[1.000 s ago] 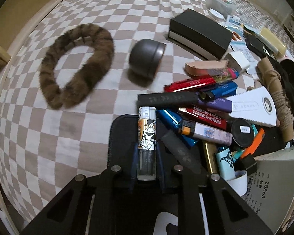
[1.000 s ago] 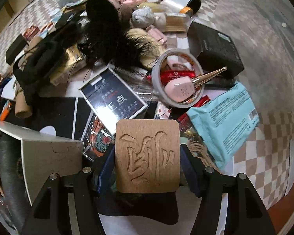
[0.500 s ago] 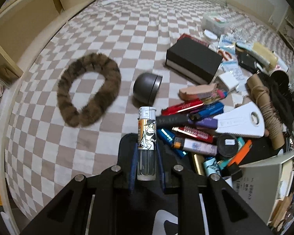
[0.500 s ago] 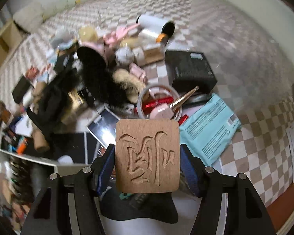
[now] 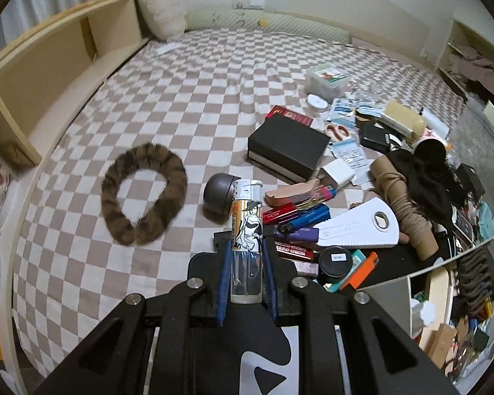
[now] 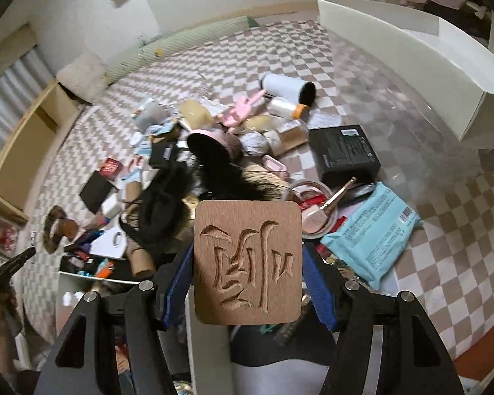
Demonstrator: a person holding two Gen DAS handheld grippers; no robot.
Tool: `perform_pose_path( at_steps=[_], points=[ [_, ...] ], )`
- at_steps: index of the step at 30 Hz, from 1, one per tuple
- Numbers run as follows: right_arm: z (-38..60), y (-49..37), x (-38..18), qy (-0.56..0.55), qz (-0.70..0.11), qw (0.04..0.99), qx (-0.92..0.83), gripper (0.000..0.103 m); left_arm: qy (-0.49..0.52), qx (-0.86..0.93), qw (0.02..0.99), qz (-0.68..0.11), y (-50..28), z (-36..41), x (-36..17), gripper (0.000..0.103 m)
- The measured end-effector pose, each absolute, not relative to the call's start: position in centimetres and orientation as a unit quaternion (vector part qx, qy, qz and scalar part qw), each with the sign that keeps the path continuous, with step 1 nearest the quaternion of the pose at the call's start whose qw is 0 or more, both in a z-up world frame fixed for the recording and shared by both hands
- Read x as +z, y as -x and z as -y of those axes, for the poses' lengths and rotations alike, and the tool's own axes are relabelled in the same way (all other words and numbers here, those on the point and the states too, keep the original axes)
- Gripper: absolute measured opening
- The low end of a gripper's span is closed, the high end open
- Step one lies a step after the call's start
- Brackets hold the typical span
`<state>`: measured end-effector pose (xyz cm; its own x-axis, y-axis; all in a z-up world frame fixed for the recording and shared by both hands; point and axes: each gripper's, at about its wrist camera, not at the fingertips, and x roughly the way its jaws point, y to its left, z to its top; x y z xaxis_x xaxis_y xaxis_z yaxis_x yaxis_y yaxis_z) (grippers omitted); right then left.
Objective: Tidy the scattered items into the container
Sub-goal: 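Lift the carved tile with the right gripper while the left carries the lighter toward the box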
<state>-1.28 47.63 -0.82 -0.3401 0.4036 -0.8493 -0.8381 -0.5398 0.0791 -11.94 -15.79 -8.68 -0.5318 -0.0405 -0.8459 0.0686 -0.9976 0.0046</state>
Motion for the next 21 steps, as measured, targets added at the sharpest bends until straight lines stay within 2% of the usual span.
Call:
perform_pose_path(
  at_steps=[15, 21],
  points=[
    [-43.4, 4.7, -0.6, 0.408, -0.248, 0.329, 0.815, 0.065, -0.452, -0.891, -0.042, 0.008, 8.7, 12.8, -6.7, 0.019],
    [-41.0, 6.4, -0.5, 0.418, -0.238, 0.291, 0.827, 0.065, -0.438, -0.894, -0.083, 0.041, 7.4, 9.9, -5.8, 0.019]
  ],
)
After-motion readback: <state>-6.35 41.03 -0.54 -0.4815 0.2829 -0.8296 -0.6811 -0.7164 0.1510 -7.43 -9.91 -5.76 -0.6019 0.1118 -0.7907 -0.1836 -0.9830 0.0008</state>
